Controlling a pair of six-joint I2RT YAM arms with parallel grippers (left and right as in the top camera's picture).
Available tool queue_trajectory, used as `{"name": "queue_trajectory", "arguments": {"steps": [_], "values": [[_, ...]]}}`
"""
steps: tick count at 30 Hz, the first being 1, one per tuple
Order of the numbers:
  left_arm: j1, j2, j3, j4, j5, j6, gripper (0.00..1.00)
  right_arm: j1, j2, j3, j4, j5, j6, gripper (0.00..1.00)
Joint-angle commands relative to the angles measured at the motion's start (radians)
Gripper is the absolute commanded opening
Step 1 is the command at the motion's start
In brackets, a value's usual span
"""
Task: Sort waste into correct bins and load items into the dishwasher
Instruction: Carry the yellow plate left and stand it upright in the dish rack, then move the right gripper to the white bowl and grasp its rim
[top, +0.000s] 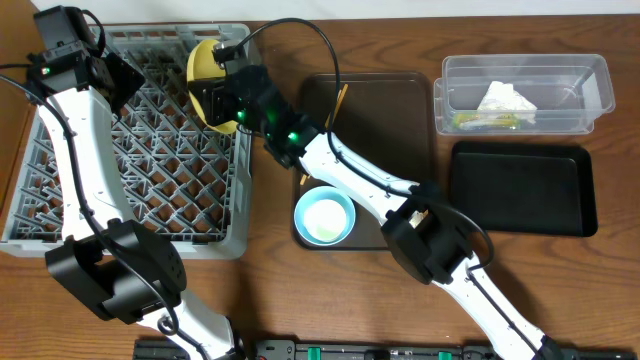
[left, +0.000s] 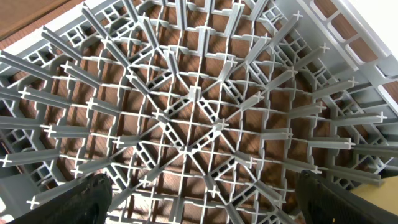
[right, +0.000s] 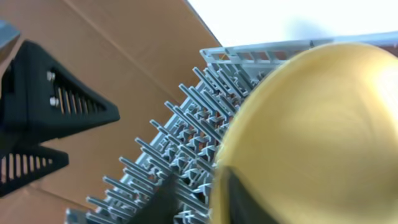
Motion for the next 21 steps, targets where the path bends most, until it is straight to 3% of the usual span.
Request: {"name": "queue_trajectory", "arguments": {"steps": [1,6,7,8,11,16,18,21], "values": [[0.006,-0.004,-0.005,-0.003,-0.009,-0.004,0.96,0.001,-0.07,0.01,-0.061,0.033,-0.028,0.47],[0.006,-0.004,-0.005,-0.003,-0.009,-0.004,0.96,-0.056,-0.278,0.01,-0.457,0.179,-0.136,0.63],[0.006,-0.004,-0.005,-0.003,-0.009,-0.004,0.96,-0.084,-0.369,0.01,-0.631,0.23,-0.178,0.96],[0.006,-0.004,-0.005,-0.003,-0.009,-0.004,0.95,-0.093,-0.396,0.01,-0.67,0.235,-0.19,0.99],[0.006,-0.004,-0.005,-0.003,-0.009,-0.004,0.96,-0.181,-0.538,0.01,-1.06,0.26,-0.227,0.99],[0.006,-0.004,-0.005,-0.003,-0.009,-0.004,0.96,-0.254,-0.542,0.003,-1.484,0.243,-0.227,0.99],[0.006,-0.004,-0.005,-0.003,-0.009,-0.004,0.96,-0.251,-0.52,-0.013,-1.577,0.243,-0.226,0.83],[0.006,-0.004,-0.005,-0.003,-0.009,-0.004,0.96,-0.247,-0.502,-0.113,-1.614,0.25,-0.072,0.84]]}}
